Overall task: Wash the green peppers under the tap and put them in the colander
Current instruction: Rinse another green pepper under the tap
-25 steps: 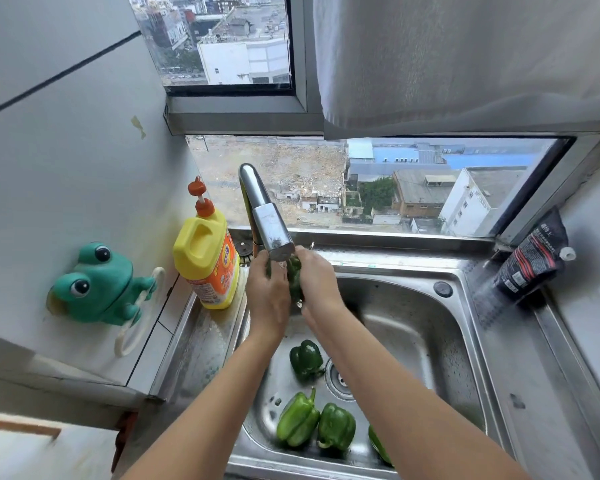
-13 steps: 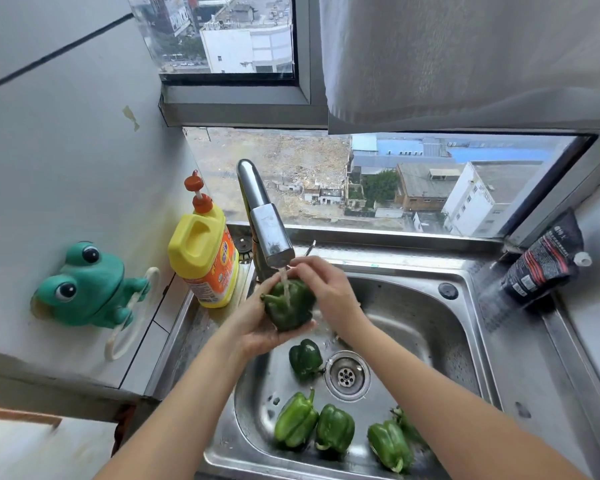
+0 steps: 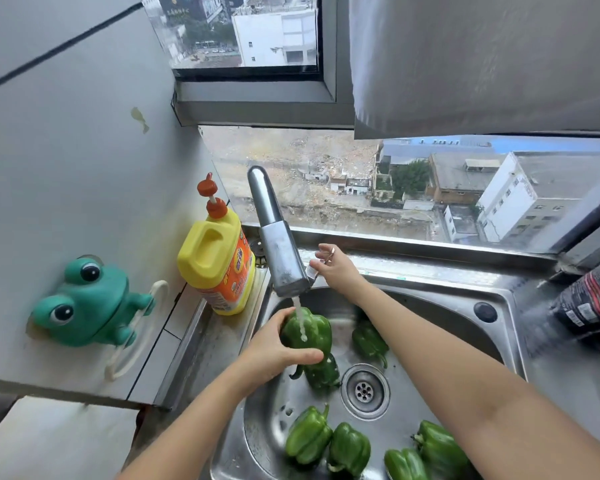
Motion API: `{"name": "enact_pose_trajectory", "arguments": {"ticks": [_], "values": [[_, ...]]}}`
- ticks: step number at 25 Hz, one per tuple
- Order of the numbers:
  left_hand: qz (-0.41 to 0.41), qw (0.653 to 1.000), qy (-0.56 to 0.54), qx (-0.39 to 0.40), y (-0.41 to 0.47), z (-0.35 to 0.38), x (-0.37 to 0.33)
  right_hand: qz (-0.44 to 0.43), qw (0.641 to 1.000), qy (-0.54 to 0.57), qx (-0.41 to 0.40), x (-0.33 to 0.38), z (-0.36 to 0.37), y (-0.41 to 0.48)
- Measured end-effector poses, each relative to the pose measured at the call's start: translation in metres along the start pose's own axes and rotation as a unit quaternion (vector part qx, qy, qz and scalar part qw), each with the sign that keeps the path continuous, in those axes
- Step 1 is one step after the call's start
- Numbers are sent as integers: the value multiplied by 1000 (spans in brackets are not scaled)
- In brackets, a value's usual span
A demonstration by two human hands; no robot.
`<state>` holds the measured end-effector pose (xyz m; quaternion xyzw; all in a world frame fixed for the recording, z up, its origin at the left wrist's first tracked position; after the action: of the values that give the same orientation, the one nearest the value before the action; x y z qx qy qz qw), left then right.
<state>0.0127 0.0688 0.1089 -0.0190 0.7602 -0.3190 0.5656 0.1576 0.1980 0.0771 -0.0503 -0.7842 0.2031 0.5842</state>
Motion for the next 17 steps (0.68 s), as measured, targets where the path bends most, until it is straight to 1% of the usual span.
{"name": "enact_pose_trajectory", "arguments": {"ticks": [2,3,5,8,10,13,17], "values": [[15,1000,0,4,3,-2,0,-20,998,-18,-59,1,-1,4],[18,1000,-2,10,5,-2,0,-34,996,-20,-75,3,0,6],[29,999,11,16,5,-1,-3,-68,994,-17,-79,7,3,4],[45,996,81,-8,4,-5,-6,-103,991,-58,-63,16,7,5],[52,993,108,-12,2,-7,-7,-120,984,-130,-36,27,10,10],[59,993,100,-8,0,-11,-10,-124,964,-234,10,43,16,21],[68,993,94,-13,-9,-17,-14,-97,951,-294,20,44,15,26]]}}
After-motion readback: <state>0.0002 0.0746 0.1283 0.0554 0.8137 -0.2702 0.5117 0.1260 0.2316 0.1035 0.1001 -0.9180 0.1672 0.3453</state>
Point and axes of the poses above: each hand's wrist, its own y-axis towards the middle knuckle, its own z-axis out of the palm, x = y × z, the point moved 6 cm from there along y, towards the middle knuckle, and after that the axes turned 7 degrees about x, right-handed, at the moved point
